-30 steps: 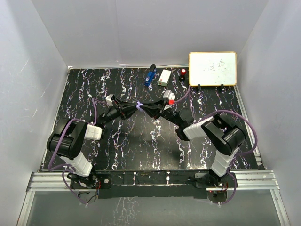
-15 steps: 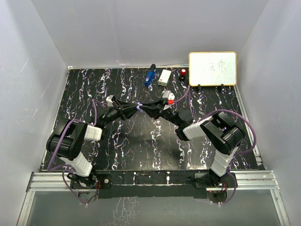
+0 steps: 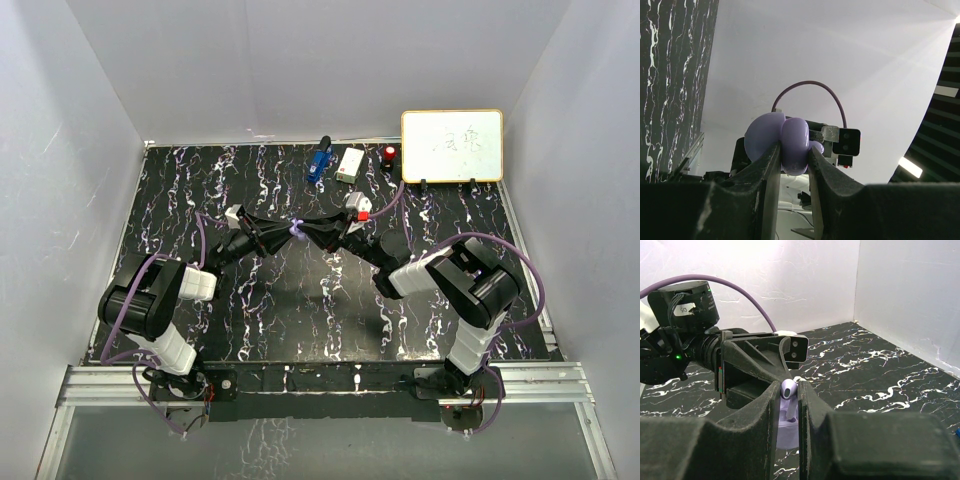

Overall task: Insert the wireless bluetooth earbuds into the charging case
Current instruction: Place the earbud in the charging case.

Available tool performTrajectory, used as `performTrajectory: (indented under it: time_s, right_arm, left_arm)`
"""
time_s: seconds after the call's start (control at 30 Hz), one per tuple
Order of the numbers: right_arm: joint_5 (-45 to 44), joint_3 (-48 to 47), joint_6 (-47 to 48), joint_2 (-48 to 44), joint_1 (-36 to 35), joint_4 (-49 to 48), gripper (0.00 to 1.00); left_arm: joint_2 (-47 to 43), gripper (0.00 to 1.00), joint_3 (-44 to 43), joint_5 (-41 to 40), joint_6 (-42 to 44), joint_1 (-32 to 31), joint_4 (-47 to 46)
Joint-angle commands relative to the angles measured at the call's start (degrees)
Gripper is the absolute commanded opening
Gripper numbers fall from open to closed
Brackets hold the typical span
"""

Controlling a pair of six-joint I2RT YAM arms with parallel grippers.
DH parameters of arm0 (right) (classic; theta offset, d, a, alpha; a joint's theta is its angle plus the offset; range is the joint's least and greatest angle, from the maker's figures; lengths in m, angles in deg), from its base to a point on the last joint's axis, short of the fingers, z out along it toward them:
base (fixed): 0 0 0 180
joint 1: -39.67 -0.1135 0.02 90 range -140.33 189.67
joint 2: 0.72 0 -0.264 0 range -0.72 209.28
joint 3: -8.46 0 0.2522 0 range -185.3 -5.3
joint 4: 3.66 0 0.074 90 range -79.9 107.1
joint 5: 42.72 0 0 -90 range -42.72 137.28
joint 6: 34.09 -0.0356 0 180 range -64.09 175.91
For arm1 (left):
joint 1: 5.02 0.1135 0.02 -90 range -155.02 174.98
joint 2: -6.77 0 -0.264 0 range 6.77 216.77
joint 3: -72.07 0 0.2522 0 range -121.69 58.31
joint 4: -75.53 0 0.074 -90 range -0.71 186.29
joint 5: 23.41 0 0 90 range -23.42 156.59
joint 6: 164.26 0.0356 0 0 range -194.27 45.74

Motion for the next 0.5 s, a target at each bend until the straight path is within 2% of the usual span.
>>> performTrajectory:
  time_s: [0.0,0.47]
  right_arm:
    - [-0.5,-1.4,1.3,0.1,0.3,-16.7,0.0]
    - [-0.7,-0.9,1.4,1.1,0.5,-17.9,0.0]
  left_arm:
    - [-2.7,0.0,0.0,-0.1,-1.4,-0.2,-8.4]
    - [-2.8,0.0,-0.6,0.0,-2.7,-0.2,-9.7]
